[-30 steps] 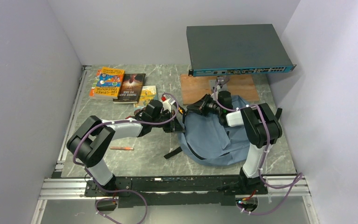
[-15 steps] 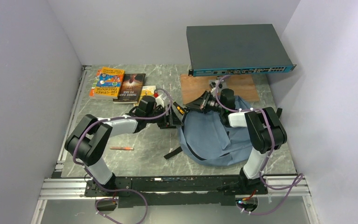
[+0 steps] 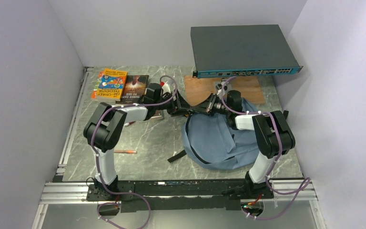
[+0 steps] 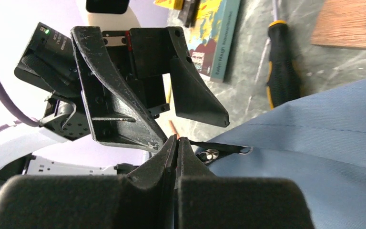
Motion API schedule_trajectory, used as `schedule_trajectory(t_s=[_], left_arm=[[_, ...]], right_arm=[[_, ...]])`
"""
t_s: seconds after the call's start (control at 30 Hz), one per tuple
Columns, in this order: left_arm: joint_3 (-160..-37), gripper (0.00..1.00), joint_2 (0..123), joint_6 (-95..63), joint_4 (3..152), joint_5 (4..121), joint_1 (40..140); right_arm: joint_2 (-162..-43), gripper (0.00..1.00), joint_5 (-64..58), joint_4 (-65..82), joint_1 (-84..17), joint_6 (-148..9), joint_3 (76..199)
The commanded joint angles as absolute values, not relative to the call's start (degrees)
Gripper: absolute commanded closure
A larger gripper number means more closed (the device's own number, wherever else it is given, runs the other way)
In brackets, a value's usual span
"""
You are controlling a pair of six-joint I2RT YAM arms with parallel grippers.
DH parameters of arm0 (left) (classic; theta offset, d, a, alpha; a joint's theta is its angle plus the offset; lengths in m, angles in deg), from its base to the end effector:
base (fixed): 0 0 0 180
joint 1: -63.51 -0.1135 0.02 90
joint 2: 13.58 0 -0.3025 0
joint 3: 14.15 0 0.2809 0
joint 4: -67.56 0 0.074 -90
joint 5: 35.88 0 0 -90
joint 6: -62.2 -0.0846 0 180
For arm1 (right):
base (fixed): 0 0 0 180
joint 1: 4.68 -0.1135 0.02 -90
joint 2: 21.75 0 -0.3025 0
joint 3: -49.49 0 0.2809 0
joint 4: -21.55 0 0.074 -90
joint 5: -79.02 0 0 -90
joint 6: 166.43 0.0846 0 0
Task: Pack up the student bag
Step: Unzip the student bag at the center of the board.
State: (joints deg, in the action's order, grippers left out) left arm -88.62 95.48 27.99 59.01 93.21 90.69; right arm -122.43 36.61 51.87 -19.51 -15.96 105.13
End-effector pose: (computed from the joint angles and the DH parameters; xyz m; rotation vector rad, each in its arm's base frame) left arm 0.3986 -0.2647 0.1786 -0.0727 2.3050 -1.5300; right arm 0.3719 0.1631 0.1787 0.1470 2.0814 1.6203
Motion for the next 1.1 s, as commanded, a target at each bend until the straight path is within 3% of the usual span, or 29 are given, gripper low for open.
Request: schedule_trajectory(t_s=[0.0, 0.23, 0.4, 0.57, 0.87, 1.07], left_arm=[[-92.51, 0.28, 100.78, 31.75, 54.34, 96.13, 91.07], [-96.55, 0.39, 104.52, 30.39, 56.14, 97.12, 92.38], [-90.92, 0.50, 103.69, 35.59, 45.70, 97.01, 90.76], [-88.81, 0.30, 100.80, 33.61, 47.08, 96.08, 89.14], [-87.68, 0.27, 102.85, 37.82, 42.00, 97.01, 86.72], [-91.41, 0.27, 103.45, 34.80, 47.25, 96.73, 89.52]], right_arm=[[-118.23, 1.00, 38.86, 54.54, -19.53, -18.86, 105.52], [-117.99, 1.00, 39.17, 54.73, -19.53, -19.47, 105.48], [-116.60, 1.00, 38.55, 57.83, -19.38, -17.46, 103.72], [-116.49, 1.00, 37.71, 60.33, -19.10, -15.30, 102.49], [-116.45, 1.00, 36.94, 61.47, -19.01, -14.61, 101.66], [-116.81, 1.00, 37.24, 60.55, -19.09, -15.34, 102.49]])
